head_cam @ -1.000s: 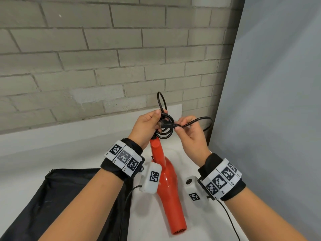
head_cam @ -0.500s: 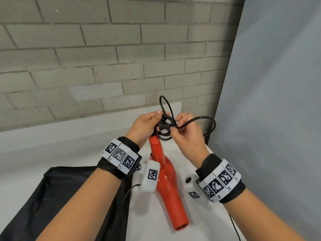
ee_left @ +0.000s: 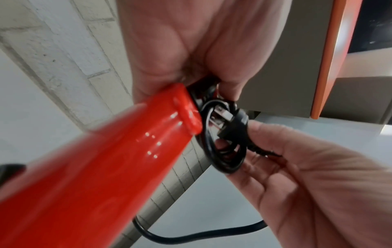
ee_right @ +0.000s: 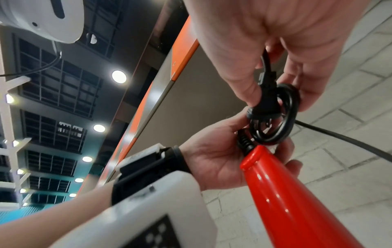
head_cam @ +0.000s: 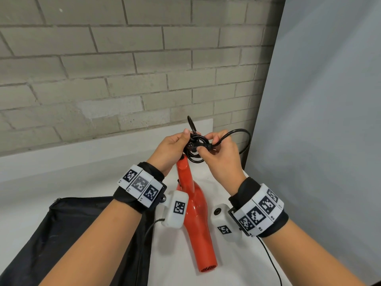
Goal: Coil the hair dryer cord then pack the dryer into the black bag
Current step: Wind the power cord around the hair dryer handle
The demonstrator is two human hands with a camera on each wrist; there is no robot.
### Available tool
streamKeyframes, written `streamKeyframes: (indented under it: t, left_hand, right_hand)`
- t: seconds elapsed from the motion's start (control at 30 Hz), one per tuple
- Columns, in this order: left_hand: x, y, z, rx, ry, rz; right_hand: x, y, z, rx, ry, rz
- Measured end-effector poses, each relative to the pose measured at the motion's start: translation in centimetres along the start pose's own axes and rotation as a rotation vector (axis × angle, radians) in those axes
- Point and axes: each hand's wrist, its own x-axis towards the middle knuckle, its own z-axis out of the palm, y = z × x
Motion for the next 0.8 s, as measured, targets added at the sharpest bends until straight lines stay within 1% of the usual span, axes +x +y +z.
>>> streamKeyframes:
  t: [0.07,0.1,0.23,0.33,0.43,0.53,0.7,0.8]
  left_hand:
    - [-0.1,0.1,-0.1,-0.061,-0.041,-0.029]
    - [0.2,0.6,0.3,-0.074,-0.077,-0.020]
    - [-0.1,0.4,-0.3,-0.154,-0.139,-0.015]
    - [-0.2,0.0,-0.3,-0.206,-0.056,-0.014]
    - [-0.3,-0.3,0.1,-0.155,0.014,0.013]
    - [-0.3,-0.5,0.2,-0.174,0.035,0.022]
    - [-0.3,-0.4,0.3,-0.208,0.049,0.027]
    - [-0.4,-0.4,0.6,-0.202,0.048,0.025]
  right_hand:
    - [0.0,-0.1,0.0,0.005,0.007,0.012]
    - [0.4,-0.5,-0.7,0.008,0.029,0.001]
    - [0.4,-0.6,-0.6,0.081,-0.016,0.035]
    - [-0.2,-0.3,0.2,0.080,0.005,0.053]
    - [-0.2,-0.5,0.6,0.020,0.018,0.041]
    - [-0.2,-0.3,0.4,0.049,0.020,0.053]
    - [-0.7,0.5,0.3,0.127,-0.053,0.084]
    - [-0.7,0.6,0.3,0.092,-0.033,0.053]
